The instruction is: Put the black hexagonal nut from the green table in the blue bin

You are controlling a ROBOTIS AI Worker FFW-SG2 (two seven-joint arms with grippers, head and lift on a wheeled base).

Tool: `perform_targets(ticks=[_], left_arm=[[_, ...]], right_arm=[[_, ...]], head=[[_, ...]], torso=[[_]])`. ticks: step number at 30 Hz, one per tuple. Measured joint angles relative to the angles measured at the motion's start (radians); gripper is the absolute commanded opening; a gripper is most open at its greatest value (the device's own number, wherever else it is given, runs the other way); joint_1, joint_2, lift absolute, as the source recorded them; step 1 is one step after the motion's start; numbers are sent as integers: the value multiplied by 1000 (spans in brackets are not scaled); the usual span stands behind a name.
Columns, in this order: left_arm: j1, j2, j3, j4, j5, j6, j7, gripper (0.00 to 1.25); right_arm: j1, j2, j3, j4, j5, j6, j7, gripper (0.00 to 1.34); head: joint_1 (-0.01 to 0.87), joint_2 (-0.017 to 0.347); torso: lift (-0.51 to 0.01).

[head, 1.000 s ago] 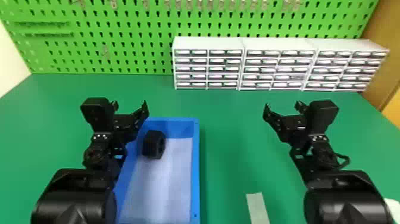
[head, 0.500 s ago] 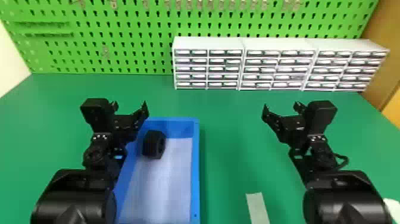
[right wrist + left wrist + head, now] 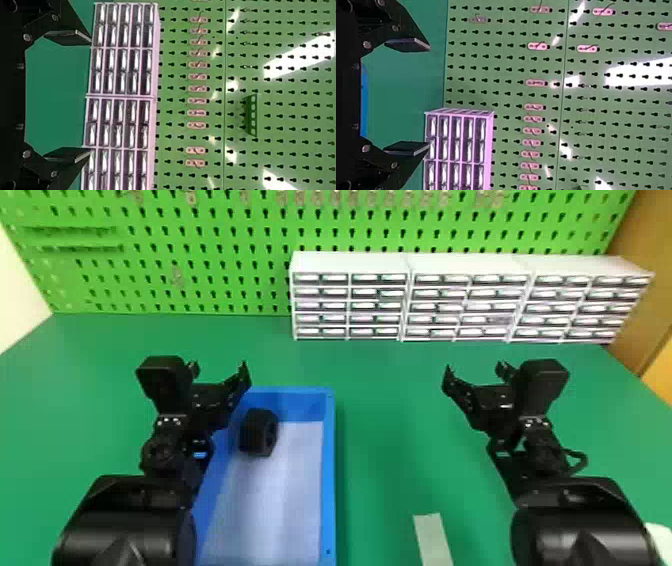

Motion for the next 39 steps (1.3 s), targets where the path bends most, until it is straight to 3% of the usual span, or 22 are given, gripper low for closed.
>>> perform_targets(ticks=[39], left_arm=[[-1,0,-3,0,-4,0,0,865]], right_arm=[[-4,0,-4,0,-2,0,0,1037]], head=[[686,51]], torso=[[-96]])
